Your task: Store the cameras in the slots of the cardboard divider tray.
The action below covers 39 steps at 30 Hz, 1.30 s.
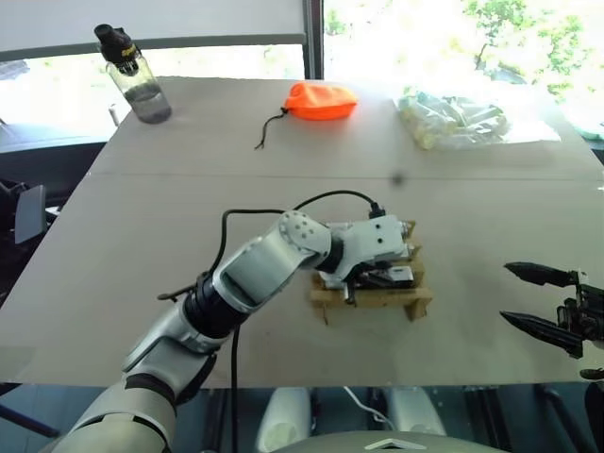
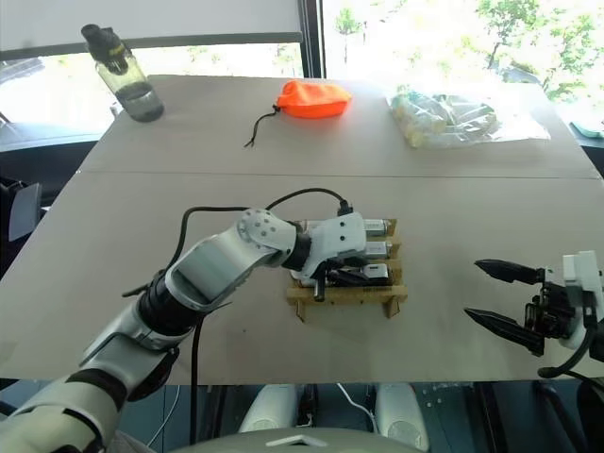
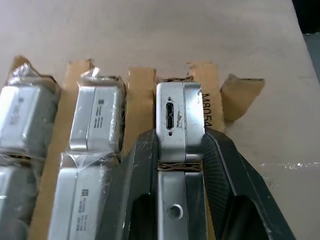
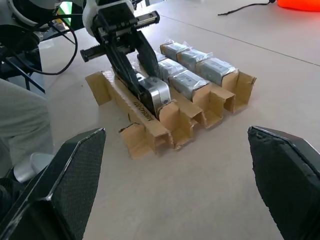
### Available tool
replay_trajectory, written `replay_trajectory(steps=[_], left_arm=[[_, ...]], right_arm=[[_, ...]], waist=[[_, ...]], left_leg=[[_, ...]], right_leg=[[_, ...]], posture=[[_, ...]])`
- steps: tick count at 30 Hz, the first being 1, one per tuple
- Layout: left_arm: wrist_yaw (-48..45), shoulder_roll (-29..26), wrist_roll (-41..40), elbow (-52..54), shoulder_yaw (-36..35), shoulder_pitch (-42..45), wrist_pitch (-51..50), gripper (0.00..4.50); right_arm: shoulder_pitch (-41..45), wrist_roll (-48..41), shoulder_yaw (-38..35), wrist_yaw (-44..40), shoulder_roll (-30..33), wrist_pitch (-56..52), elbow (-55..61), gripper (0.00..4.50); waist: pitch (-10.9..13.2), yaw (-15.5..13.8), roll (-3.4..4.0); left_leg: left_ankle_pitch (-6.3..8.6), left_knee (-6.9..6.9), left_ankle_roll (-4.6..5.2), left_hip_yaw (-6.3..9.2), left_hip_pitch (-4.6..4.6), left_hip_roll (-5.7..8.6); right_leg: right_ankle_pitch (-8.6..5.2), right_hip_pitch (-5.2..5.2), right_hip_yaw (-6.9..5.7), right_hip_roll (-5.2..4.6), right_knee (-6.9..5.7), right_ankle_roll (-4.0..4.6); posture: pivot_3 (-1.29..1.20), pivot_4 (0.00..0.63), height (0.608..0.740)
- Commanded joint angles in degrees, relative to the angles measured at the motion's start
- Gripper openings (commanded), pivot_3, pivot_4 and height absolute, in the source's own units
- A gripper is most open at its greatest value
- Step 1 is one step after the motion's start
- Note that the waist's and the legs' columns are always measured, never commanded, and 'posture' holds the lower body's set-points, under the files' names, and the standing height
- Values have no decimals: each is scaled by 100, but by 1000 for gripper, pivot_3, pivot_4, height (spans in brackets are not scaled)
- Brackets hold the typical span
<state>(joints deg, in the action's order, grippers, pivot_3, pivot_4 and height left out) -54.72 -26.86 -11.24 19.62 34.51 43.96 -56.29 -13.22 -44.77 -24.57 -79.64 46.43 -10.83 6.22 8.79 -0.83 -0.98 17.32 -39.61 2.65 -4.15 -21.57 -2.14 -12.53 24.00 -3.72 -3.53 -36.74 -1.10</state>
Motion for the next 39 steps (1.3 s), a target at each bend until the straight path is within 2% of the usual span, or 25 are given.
replay_trajectory(steps=[1,3,5,7,9,11,15,21,25,27,30,34,39], left_arm=[[4,-34,27,-5,164,-18,24,670],[-21,-39,1,9,190,-25,57,670],[-63,-45,5,16,209,-28,191,1710],[-4,47,-50,-37,75,5,197,2536],[97,172,-119,-106,-131,53,193,3685],[59,181,-192,-88,-279,44,367,4450],[225,248,-600,172,-1124,-179,455,4450],[754,377,-851,348,-2617,-360,1649,4450],[860,11,-1103,549,-3304,-745,1485,4450],[647,-397,-1260,730,-3737,-1533,1540,4450],[321,-835,-1149,688,-4513,-3319,2371,4450],[291,-730,-1312,404,-5313,-4706,3052,4450],[288,-601,-1029,161,-5383,-5766,3964,4450]], right_arm=[[-13,-30,-192,-73,-29,32,67,4500],[-15,-27,-208,-67,-40,29,71,4500],[-15,-22,-217,-65,-50,31,68,4500],[-17,-22,-224,-77,-56,31,61,4500],[-19,-17,-227,-99,-51,24,49,4500],[-14,-5,-223,-118,-46,26,33,4500],[84,29,-155,-206,3,3,-53,4500],[422,238,38,-527,116,62,-457,4500],[651,414,175,-709,160,160,-734,4500],[819,627,308,-830,217,285,-1009,4500],[1081,949,496,-992,263,595,-1547,4500],[1297,921,512,-743,117,461,-1892,4500],[1412,1177,573,-744,-78,918,-2364,4500]], waist=[[0,0,0],[0,-3,0],[0,-3,1],[0,-8,0],[0,-13,0],[0,-17,0],[0,-7,0],[1,-7,0],[-1,0,3],[-2,25,5],[-4,118,12],[9,23,-11],[6,-79,-9]], left_leg=[[0,0,0,0,0,0],[0,0,0,1,0,0],[0,0,1,0,1,0],[0,0,1,-1,0,0],[1,-1,2,-1,0,0],[1,-2,3,-1,-2,1],[0,-3,1,1,-1,0],[-3,-4,-4,1,0,-1],[-4,-3,-7,0,3,-1],[-4,-1,-8,-5,6,-2],[-4,29,-9,-34,43,-4],[-3,28,-10,-33,53,-8],[13,25,20,-36,68,1]], right_leg=[[0,0,0,1,0,0],[0,0,-1,1,0,0],[0,0,0,0,0,0],[0,0,0,0,0,0],[0,0,0,-2,0,0],[0,0,0,-4,0,0],[0,0,-1,-3,-1,0],[1,-1,-1,-6,-1,0],[1,-5,-2,-6,-1,1],[1,-5,2,-6,0,1],[1,-12,18,-6,0,1],[-1,-22,16,-13,0,2],[-14,-37,13,-39,1,25]], posture=[[0,150,740],[0,150,740],[0,150,740],[0,150,740],[0,150,740],[0,150,740],[0,150,740],[0,150,740],[0,150,740],[0,150,740],[0,150,740],[0,150,740],[0,150,740]])
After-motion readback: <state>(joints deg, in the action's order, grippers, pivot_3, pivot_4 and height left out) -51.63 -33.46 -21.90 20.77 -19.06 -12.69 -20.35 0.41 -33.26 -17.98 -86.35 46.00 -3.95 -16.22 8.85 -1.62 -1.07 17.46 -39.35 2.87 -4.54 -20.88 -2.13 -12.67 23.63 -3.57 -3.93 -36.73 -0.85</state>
